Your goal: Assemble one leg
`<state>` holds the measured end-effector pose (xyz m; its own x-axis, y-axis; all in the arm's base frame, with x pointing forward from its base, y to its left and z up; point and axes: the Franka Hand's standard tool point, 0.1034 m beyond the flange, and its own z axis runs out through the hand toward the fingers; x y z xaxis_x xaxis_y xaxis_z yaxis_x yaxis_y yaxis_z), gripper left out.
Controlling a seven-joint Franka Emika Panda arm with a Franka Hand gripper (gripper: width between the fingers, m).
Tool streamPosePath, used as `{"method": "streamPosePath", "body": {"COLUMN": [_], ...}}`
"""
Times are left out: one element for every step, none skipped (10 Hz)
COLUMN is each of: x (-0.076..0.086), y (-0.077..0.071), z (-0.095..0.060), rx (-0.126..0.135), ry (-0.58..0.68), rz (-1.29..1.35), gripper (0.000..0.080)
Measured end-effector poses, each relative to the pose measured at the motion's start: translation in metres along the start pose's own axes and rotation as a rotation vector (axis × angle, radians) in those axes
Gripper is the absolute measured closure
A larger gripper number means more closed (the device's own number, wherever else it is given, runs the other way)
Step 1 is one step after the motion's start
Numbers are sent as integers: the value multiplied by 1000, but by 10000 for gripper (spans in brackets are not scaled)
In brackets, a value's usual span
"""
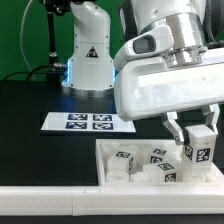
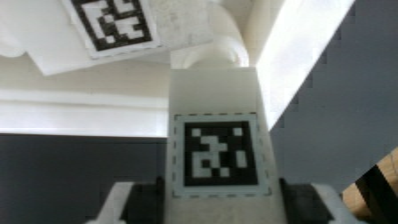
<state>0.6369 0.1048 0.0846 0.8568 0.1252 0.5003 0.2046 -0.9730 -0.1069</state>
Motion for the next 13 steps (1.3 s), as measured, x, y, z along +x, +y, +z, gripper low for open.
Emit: {"method": "streamPosePath", "body": {"x": [0,0,0,0,0,0,0,0,0,-2,-1,4,11], "y": [0,0,0,0,0,0,0,0,0,-1,-2,1,2], "z": [0,0,0,0,0,0,0,0,0,1,0,-5,-8], "rx": [0,0,0,0,0,0,0,0,0,4,13,21,43], "ry": [0,0,0,0,0,0,-1,-1,-1,-15,-46,-96,-189], "rz": [0,0,0,0,0,0,0,0,0,0,1,8,19], "gripper": [500,302,302,183,160,160,152,152,150,150,150,150,150]}}
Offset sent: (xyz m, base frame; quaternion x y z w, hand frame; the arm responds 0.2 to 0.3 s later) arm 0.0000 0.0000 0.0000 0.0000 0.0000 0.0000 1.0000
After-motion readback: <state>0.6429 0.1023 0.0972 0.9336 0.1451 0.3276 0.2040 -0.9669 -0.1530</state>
